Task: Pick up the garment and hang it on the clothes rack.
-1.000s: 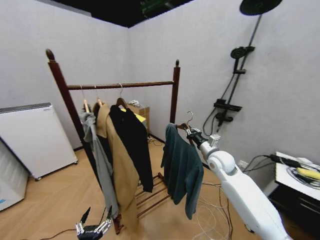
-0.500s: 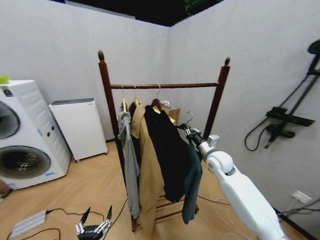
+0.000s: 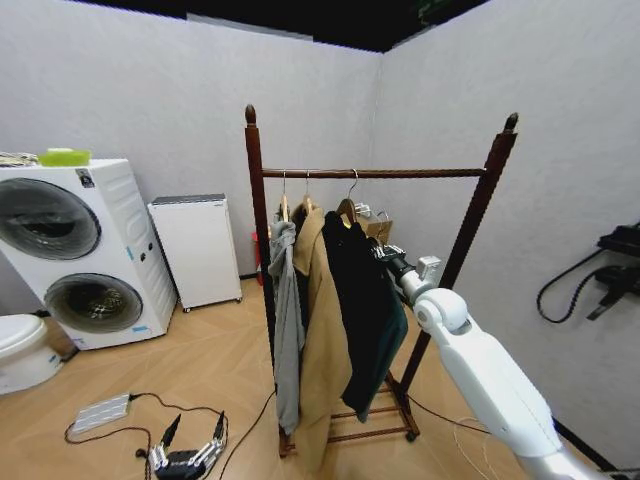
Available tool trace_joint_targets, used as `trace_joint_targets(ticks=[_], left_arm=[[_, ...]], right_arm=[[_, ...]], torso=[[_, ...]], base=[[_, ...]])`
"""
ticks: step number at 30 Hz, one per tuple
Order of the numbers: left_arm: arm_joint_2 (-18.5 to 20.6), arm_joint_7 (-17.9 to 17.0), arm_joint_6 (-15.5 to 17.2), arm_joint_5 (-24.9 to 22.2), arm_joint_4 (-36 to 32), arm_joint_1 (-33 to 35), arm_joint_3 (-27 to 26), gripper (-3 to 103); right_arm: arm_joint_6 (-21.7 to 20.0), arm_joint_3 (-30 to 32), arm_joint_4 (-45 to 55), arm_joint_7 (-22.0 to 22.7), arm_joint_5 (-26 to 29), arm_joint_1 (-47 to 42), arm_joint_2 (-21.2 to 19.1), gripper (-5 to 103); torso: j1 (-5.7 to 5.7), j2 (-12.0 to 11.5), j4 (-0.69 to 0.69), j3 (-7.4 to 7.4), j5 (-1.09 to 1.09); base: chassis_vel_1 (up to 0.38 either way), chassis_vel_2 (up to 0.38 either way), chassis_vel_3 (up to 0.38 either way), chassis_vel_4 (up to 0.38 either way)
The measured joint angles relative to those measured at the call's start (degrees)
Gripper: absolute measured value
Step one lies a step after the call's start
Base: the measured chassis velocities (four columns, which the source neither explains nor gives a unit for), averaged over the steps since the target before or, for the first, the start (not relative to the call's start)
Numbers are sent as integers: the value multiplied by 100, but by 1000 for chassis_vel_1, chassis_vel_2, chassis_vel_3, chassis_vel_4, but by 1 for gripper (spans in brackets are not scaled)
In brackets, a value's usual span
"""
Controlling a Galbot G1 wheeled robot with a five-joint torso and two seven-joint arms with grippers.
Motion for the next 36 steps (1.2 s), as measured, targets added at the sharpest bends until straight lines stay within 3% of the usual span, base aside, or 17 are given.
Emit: trace_joint_targets(ticks=[14,27,36], left_arm=[[0,0,0,0,0,1,-1,100],[0,0,0,0,0,0,-1,100],[0,0,0,0,0,0,-1,100]], right_arm=[[-192,-338,-451,-63,246,1187,-80,9],[-293,-1068,-1393,-86,523,2454,30,9],[-338,-1270,-1621,-106,473,2503,170,9]], torso=[[1,0,1,0,-1],[1,-1,2,1,-1],[1,0,2,0,-1]], base=[[0,0,0,0],[0,0,0,0],[0,0,0,0]])
